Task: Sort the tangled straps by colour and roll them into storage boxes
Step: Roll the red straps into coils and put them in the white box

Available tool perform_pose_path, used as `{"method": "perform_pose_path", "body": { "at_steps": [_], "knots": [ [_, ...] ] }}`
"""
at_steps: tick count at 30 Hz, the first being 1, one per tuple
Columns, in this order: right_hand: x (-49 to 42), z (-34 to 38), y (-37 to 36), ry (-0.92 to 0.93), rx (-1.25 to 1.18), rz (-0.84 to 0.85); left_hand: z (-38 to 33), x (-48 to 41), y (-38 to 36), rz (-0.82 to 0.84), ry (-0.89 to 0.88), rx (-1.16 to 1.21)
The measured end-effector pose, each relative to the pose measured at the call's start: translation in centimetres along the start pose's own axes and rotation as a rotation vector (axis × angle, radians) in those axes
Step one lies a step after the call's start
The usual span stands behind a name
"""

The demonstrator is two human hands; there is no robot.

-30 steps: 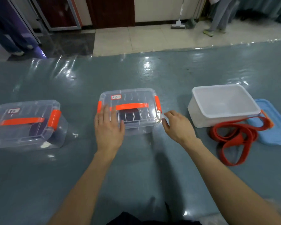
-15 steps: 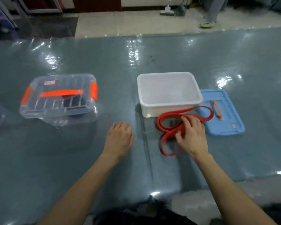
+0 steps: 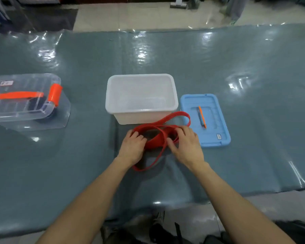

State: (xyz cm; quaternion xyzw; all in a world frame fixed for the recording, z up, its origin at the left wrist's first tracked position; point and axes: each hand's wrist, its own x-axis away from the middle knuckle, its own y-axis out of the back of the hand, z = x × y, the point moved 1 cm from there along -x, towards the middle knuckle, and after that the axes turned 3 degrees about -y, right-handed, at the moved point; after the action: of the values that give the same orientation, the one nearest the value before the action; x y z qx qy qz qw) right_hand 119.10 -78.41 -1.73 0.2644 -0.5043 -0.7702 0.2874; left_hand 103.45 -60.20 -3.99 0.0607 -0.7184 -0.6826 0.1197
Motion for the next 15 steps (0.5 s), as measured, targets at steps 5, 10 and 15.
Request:
{"method": "perform_pose_path", "body": {
  "at_steps": [5,10,15],
  "knots": [
    [-0.5,-0.4,-0.4,0.212,-0.02,0.096,2.3,4.6,3.8,-0.235,-0.074,0.13],
    [-0.4,3.8,-4.1,0.349,0.069,0.513,6.6,10.3,6.1,-0.106,0.066,0.316],
    [0.4,6.6,-6.0,0.322,-0.092,0.452,9.9,15.5,4.4,-0.299,0.446,0.566]
  ]
}}
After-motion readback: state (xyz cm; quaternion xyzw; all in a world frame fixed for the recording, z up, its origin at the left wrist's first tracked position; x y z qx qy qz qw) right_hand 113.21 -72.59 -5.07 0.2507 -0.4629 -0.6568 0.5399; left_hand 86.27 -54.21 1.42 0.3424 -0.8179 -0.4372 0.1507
